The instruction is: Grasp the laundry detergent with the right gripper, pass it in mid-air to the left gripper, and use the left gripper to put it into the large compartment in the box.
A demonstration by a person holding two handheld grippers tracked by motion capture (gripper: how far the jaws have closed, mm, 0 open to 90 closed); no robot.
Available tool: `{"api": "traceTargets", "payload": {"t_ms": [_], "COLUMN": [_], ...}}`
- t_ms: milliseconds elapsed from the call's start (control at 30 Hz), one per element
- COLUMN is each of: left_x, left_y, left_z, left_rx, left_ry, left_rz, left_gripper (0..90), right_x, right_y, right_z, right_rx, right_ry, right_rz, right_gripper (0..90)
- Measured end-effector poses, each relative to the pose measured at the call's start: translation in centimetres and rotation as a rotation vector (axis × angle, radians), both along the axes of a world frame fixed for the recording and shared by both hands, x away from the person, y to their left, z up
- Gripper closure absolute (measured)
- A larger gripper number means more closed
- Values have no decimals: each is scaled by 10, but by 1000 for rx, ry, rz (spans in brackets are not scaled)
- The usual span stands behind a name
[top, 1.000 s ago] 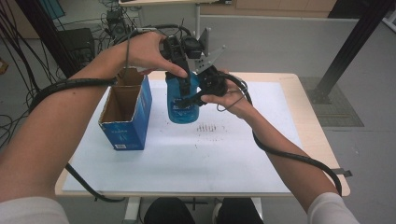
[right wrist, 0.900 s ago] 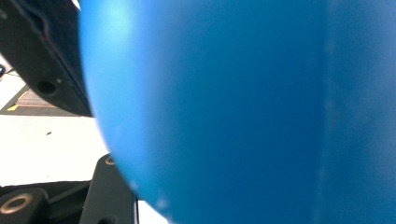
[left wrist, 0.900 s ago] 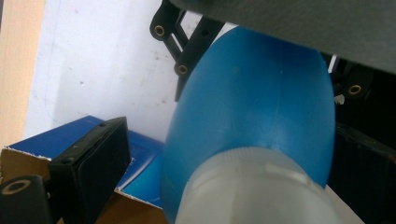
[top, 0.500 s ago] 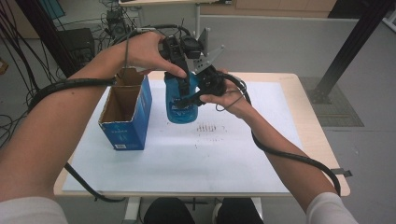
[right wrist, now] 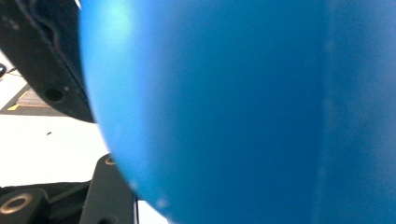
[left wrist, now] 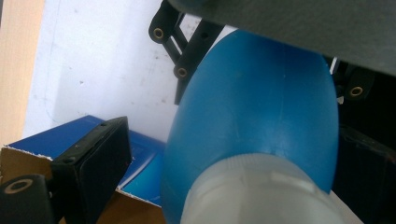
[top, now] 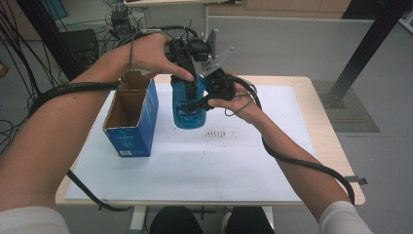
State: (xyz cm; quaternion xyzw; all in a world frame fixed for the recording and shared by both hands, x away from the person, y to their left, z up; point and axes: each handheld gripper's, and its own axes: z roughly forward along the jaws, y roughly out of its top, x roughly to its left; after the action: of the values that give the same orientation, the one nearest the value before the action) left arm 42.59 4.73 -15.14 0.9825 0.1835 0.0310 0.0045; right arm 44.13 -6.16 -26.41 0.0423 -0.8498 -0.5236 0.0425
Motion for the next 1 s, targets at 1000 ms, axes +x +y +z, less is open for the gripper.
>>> {"api": "traceTargets", "payload": {"t_ms": [1000], "left_x": [-1], "left_y": [-1], "left_z": [1], "left_rx": [-20], "left_ry": [-8], "left_rz": [-10], "left_gripper": [189], "right_x": [1], "right_y": [-2], "right_z": [1], "right_rx": [10], "right_ry": [-23], "right_rz": [4], "right_gripper": [438]}}
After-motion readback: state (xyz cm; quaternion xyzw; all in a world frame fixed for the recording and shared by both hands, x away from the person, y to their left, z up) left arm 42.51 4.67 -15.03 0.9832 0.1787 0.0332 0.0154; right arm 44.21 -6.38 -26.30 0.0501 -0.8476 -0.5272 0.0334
